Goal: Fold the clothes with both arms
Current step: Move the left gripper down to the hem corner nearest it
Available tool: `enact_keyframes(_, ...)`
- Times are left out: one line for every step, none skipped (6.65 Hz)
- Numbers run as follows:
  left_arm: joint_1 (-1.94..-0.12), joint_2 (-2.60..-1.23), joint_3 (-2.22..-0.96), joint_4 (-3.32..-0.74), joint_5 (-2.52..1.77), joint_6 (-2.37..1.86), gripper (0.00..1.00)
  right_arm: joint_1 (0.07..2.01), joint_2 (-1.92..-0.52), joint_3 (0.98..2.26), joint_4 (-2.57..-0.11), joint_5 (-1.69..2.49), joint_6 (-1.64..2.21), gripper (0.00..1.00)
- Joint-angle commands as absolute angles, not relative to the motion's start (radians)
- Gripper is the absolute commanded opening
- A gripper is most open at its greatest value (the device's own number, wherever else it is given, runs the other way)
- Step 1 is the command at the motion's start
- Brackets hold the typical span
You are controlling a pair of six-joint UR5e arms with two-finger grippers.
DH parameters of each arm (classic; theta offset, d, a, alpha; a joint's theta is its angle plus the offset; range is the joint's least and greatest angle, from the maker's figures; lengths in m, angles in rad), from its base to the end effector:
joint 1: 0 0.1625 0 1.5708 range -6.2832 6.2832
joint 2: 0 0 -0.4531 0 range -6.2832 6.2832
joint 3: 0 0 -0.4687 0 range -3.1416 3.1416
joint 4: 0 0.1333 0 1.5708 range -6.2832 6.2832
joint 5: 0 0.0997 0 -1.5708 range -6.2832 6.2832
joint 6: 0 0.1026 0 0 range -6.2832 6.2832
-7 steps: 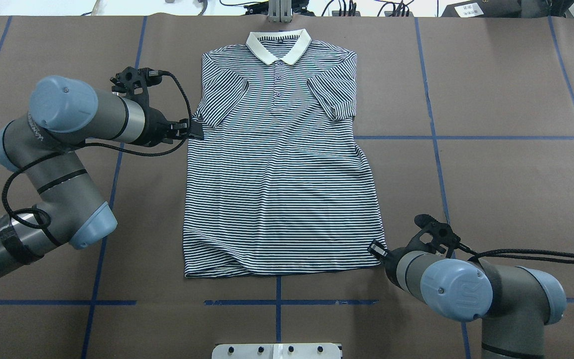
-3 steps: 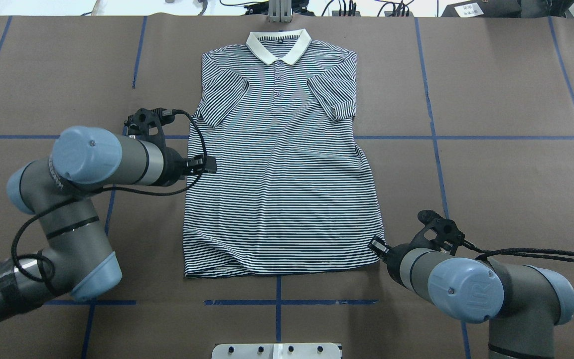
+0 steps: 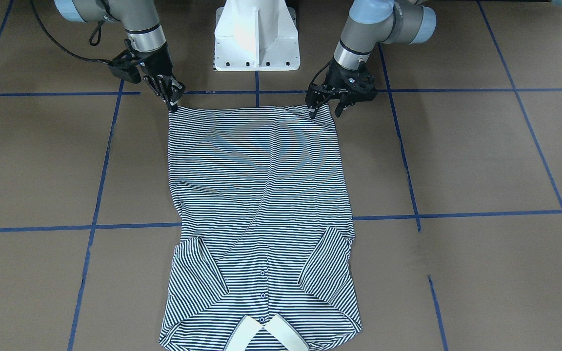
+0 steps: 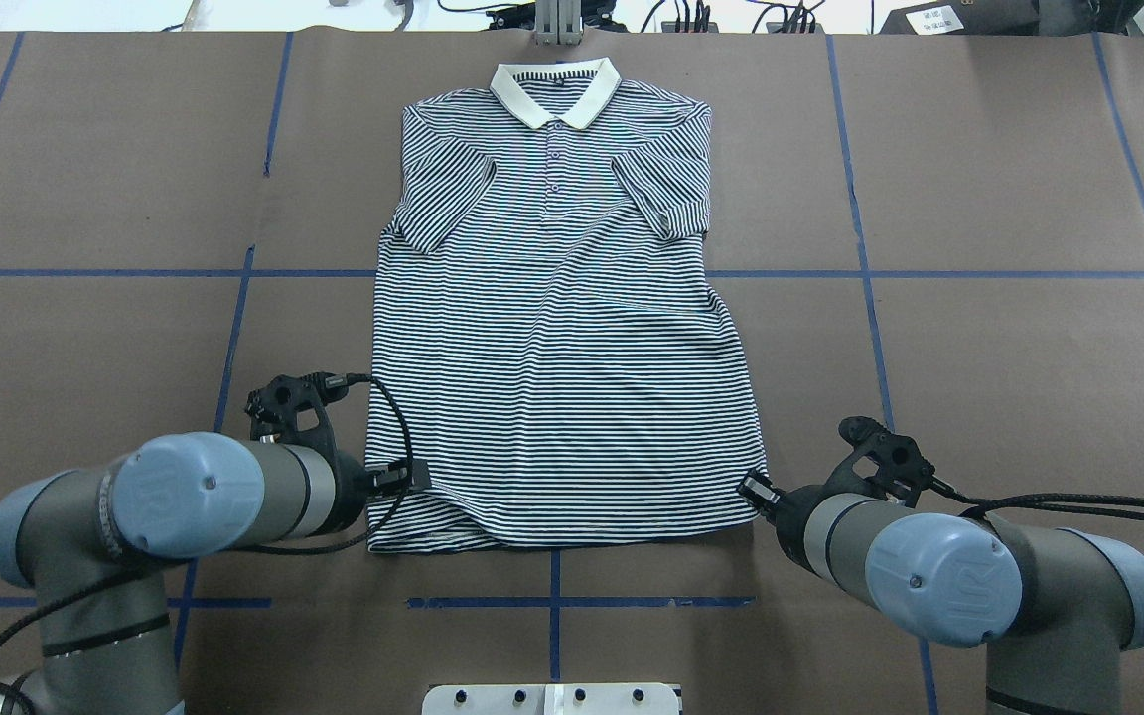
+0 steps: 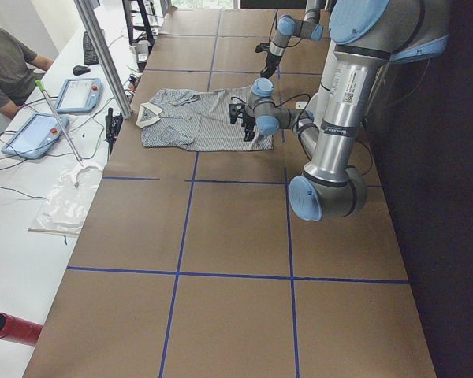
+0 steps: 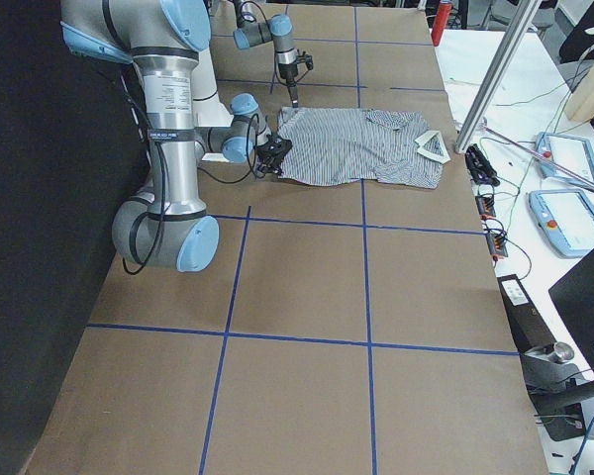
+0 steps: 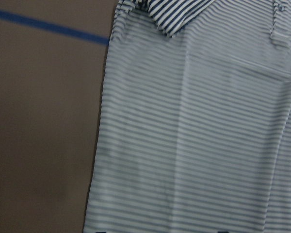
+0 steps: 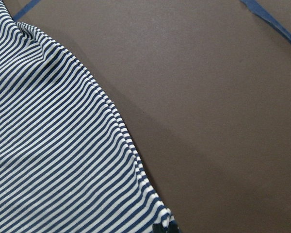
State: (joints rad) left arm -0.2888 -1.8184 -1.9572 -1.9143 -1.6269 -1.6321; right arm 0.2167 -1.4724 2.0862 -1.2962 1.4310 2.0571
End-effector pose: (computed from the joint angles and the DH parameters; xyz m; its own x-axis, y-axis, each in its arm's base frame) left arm 0.5669 -0.3015 0.2987 0.5202 -0.2184 -0.8256 0.2722 0.9587 -0.0821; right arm -0.5243 -0.2666 0.3301 0.3956 0.5610 0.7272 -0.5694 0.7710 -0.2850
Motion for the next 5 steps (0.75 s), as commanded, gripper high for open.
enact_keyframes(-0.209, -1.783, -1.968, -1.904, -1.595, -1.695, 0.67, 0.216, -1.477, 2.095, -1.296, 1.431, 2.057, 0.0)
enact_keyframes(-0.209, -1.784, -1.97, -1.904, -1.595, -1.694, 0.65, 0.216, -1.477, 2.095, -1.296, 1.431, 2.057, 0.0)
enact_keyframes(-0.209, -1.792, -1.968, -1.899, -1.597, -1.692, 0.65, 0.218, -1.479, 2.095, -1.296, 1.431, 2.057, 0.0)
enact_keyframes(-0.213, -1.793, -1.961, -1.899, -1.595, -1.683, 0.65, 0.216, -1.483, 2.095, -1.296, 1.43, 2.057, 0.0)
enact_keyframes(-0.219, -1.793, -1.953, -1.899, -1.594, -1.68, 0.65, 0.216, -1.483, 2.095, -1.296, 1.43, 2.057, 0.0)
